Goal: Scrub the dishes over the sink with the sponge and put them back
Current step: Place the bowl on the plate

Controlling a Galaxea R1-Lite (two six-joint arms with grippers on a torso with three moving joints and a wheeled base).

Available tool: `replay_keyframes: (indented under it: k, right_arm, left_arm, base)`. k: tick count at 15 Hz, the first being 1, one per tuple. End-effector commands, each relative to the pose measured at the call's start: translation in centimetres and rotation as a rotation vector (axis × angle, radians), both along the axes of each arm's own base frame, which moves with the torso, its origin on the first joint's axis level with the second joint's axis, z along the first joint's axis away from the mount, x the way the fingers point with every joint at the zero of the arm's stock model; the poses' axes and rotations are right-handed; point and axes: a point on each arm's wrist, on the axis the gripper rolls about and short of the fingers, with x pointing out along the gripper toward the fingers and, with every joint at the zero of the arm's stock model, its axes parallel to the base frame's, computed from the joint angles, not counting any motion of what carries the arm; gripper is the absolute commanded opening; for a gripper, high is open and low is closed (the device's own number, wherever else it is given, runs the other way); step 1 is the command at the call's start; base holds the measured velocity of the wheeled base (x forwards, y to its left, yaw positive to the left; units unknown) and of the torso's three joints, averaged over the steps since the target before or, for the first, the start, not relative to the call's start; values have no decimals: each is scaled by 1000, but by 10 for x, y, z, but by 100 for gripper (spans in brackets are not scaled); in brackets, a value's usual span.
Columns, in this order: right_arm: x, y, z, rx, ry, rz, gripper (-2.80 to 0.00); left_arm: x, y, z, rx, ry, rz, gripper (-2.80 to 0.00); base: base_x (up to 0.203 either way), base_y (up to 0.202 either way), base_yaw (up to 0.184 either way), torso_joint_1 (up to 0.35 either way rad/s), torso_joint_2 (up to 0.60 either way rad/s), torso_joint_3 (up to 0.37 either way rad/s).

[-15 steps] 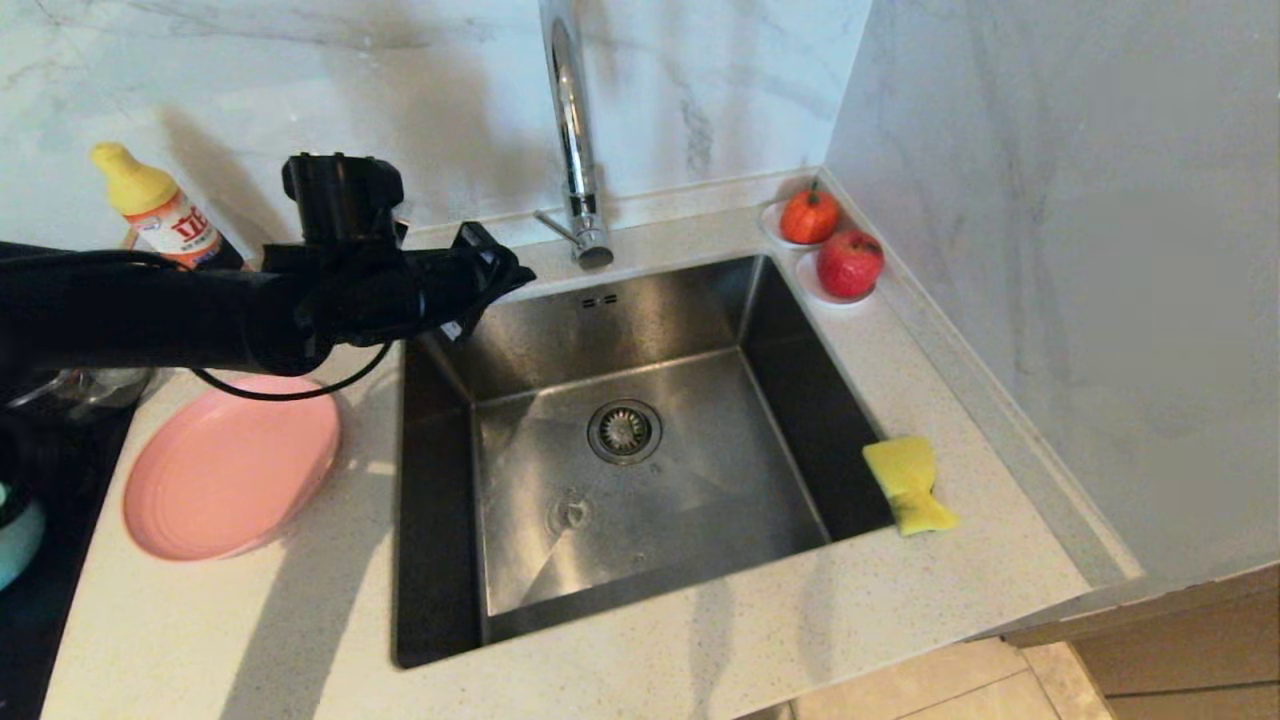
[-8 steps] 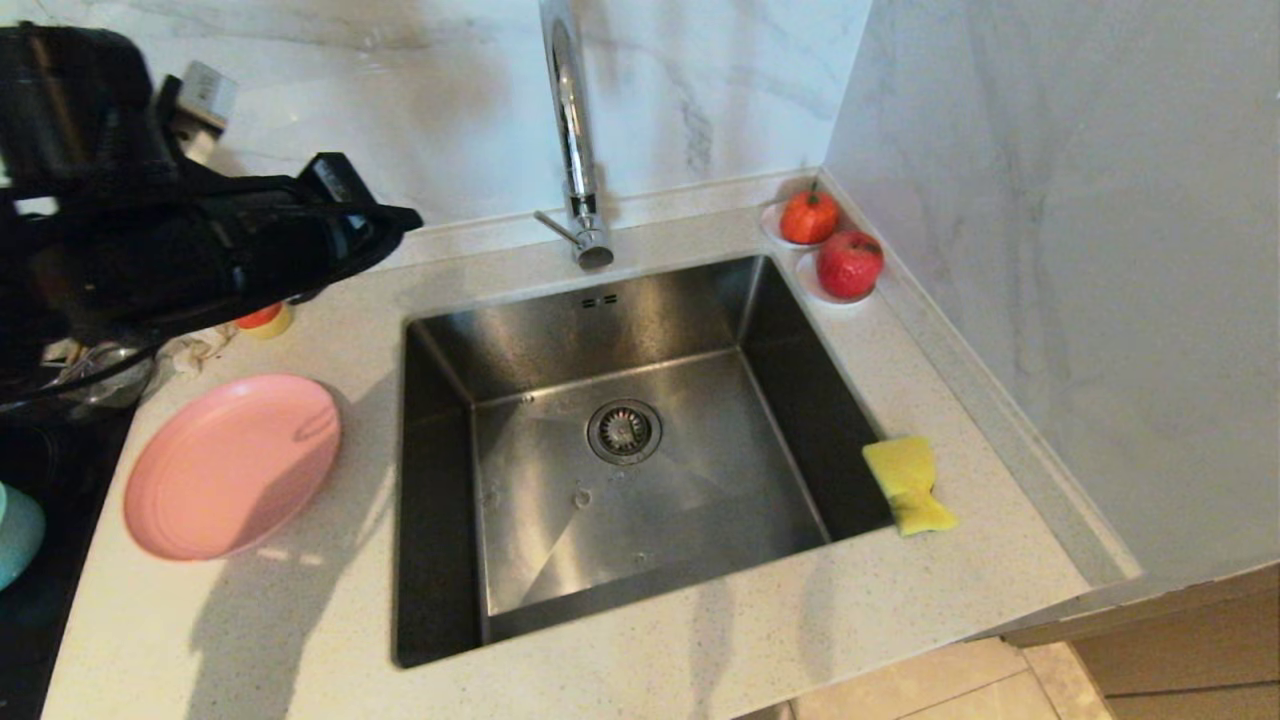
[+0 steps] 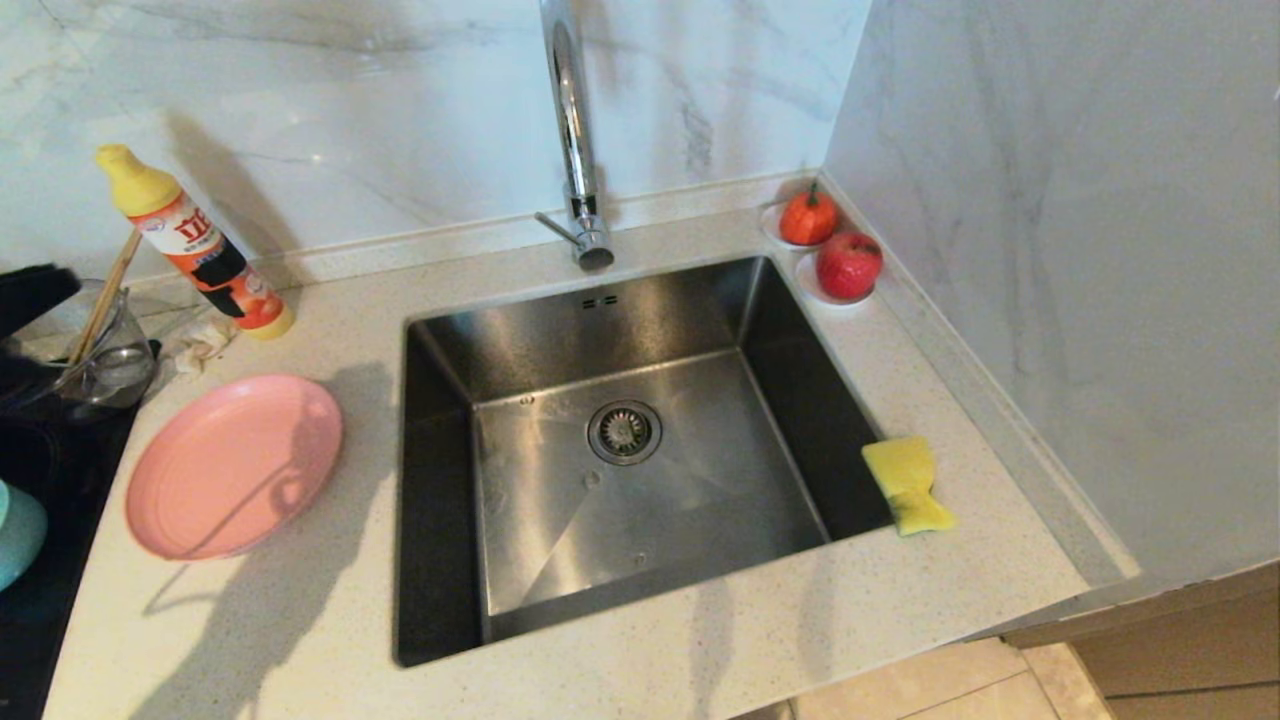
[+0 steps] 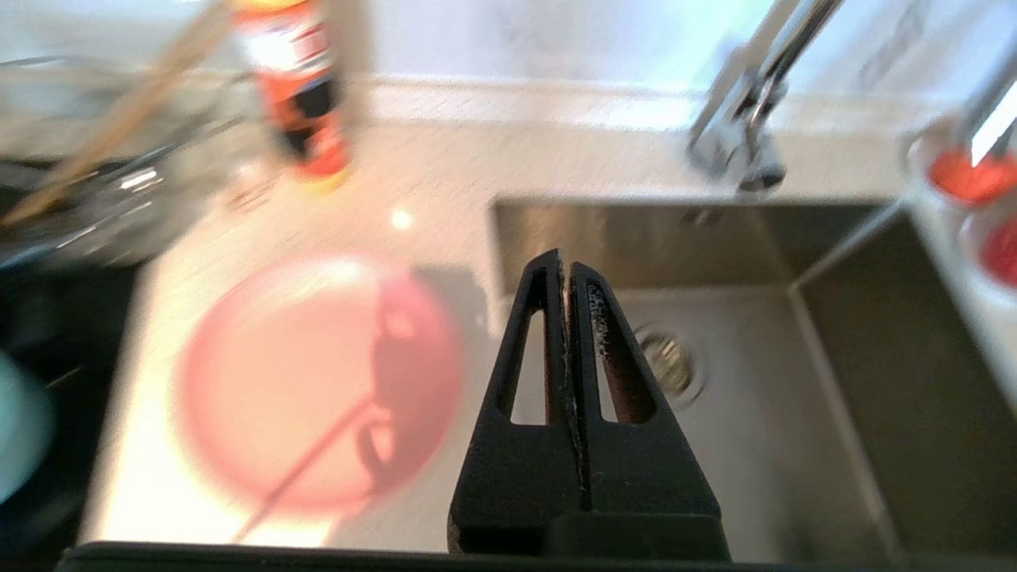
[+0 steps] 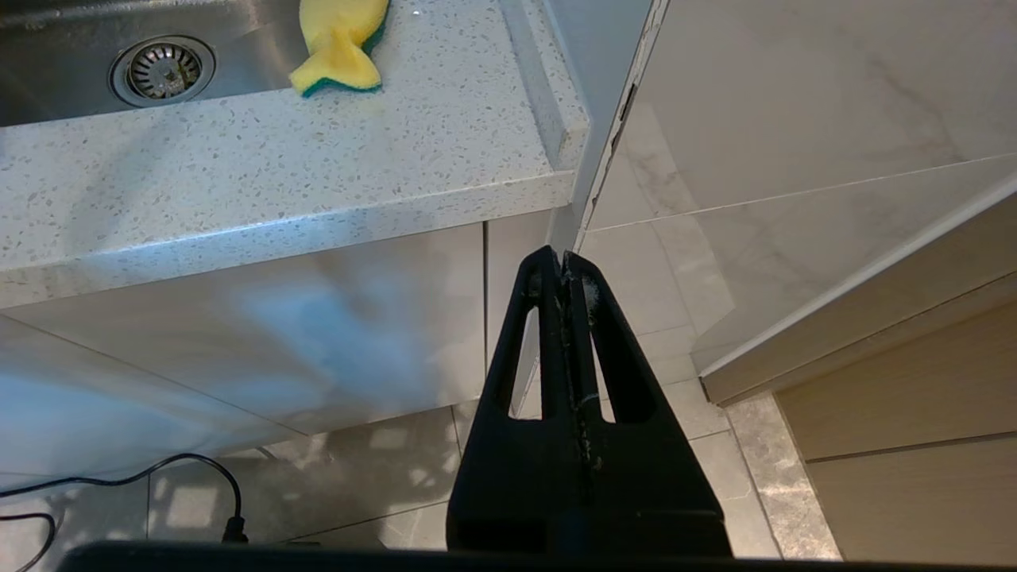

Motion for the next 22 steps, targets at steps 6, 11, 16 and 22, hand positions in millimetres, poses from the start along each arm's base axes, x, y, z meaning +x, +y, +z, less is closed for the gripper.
replay_keyframes:
  k: [6, 11, 16, 22]
  right_arm:
    - [0, 0, 0, 0, 0, 0, -280]
    - [0, 0, 0, 0, 1, 0, -280]
    - [0, 0, 0, 0, -1, 0, -280]
    - [0, 0, 0, 0, -1, 0, -280]
  left_arm:
    - [-130, 25, -81, 17, -103, 147, -280]
    - [-128, 24, -118, 102, -9, 160, -280]
    - [-129, 23, -155, 122, 49, 257, -280]
    - [-133, 20, -213, 204, 51, 118, -280]
  base:
    - [0, 0, 0, 0, 0, 0]
    - [0, 0, 0, 0, 0, 0]
    - [0, 0, 0, 0, 0, 0]
    - [0, 0, 0, 0, 0, 0]
